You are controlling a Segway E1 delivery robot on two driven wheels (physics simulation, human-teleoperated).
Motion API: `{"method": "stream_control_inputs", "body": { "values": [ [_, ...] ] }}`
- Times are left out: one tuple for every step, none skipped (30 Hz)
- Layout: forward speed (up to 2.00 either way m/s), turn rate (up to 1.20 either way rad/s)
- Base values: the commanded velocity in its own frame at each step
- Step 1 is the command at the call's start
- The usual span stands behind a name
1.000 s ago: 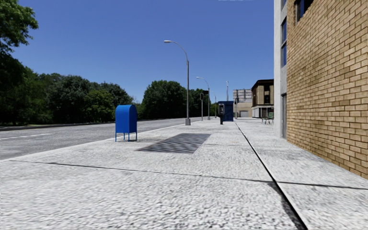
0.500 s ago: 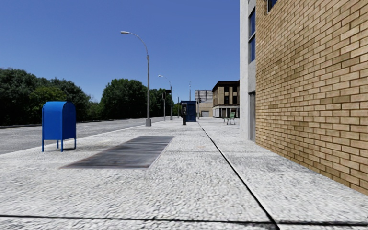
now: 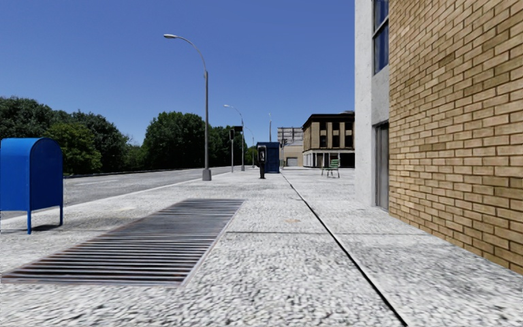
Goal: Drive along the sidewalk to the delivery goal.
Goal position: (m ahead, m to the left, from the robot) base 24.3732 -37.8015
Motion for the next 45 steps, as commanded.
{"method": "stream_control_inputs", "body": {
  "values": [
    [2.00,0.00],
    [2.00,0.00],
    [2.00,0.00],
    [2.00,0.00],
    [2.00,0.00],
    [2.00,0.00],
    [2.00,0.00],
    [2.00,0.00],
    [2.00,0.00],
    [2.00,0.00],
    [2.00,0.00],
    [2.00,0.00],
    [2.00,0.00],
    [2.00,0.00],
    [2.00,0.00],
    [2.00,0.00],
    [2.00,0.00],
    [2.00,0.00],
    [2.00,0.00],
    [2.00,0.00],
    [2.00,0.00],
    [2.00,0.00],
    [2.00,0.00],
    [2.00,0.00],
    [2.00,0.00],
    [2.00,0.00],
    [2.00,0.00],
    [2.00,0.00],
    [2.00,0.00],
    [2.00,0.00],
    [2.00,0.00],
    [2.00,0.00],
    [2.00,0.00],
    [2.00,0.00],
    [2.00,0.00],
    [2.00,0.00],
    [2.00,0.00],
    [2.00,0.00],
    [2.00,0.00],
    [2.00,0.00],
    [2.00,0.00],
    [2.00,0.00],
    [2.00,0.00],
    [2.00,0.00],
    [2.00,0.00]
  ]
}}
